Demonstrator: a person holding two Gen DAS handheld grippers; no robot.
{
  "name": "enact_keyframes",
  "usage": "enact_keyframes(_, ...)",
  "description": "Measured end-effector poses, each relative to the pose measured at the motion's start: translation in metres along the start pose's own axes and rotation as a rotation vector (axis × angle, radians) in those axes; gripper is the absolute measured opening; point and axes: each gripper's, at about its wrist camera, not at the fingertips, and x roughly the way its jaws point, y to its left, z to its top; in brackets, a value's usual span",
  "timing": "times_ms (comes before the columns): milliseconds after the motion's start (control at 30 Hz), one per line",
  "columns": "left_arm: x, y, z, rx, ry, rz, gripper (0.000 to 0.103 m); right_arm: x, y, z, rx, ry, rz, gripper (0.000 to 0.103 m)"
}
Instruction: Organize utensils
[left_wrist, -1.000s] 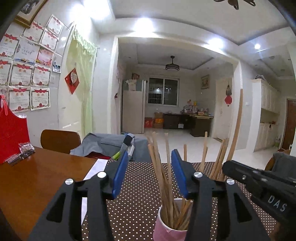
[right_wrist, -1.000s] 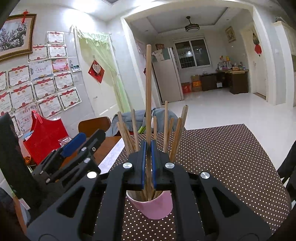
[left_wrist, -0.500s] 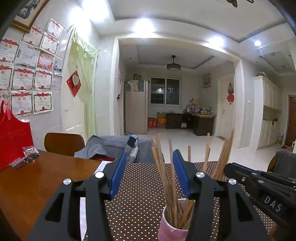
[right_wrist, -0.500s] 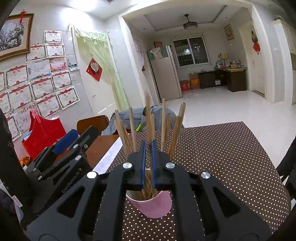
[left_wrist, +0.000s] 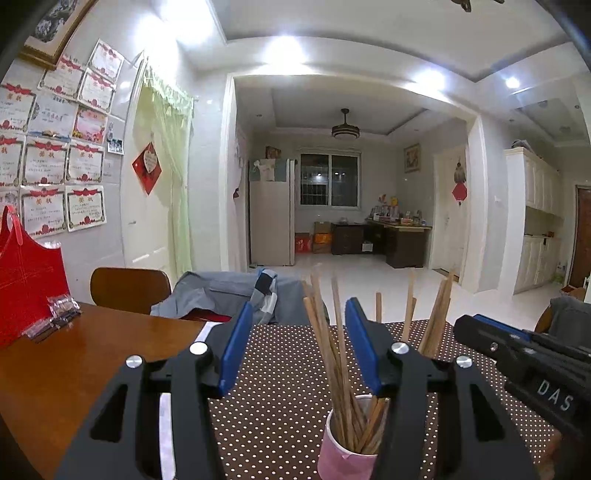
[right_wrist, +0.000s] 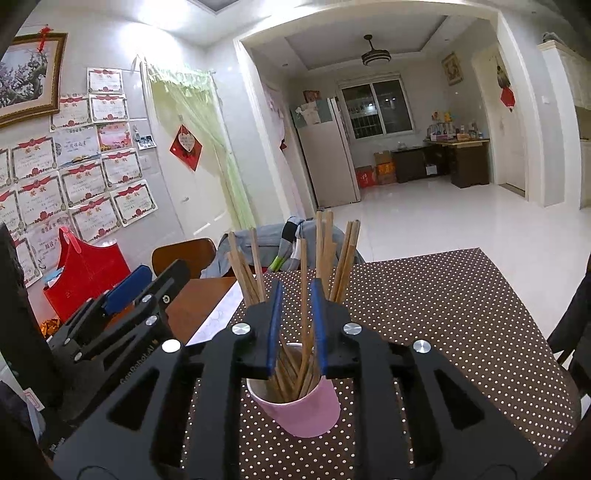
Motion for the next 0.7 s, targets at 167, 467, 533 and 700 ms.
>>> enact_keyframes(167, -0.019, 0.008, 0.007, -0.015, 0.004, -0.023, 0.053, -0.018, 0.007, 0.004, -0.012, -0.037, 0.006, 0.050)
enact_keyframes(467, -0.071, 0.023, 0.027, -0.045, 0.009, -0.029, 0.064, -0.074, 0.041, 0.004, -0.136, -0.152, -0.081, 0.063)
enact_keyframes(533, -0.083, 0.022, 0.027, -0.040, 0.002, -0.036, 0.067, -0.085, 0.046, 0.002, -0.152, -0.169, -0.095, 0.064)
enact_keyframes(700, -0.112, 0.016, 0.028, -0.018, -0.007, -0.051, 0.067, -0.105, 0.051, -0.004, -0.142, -0.175, -0.106, 0.067)
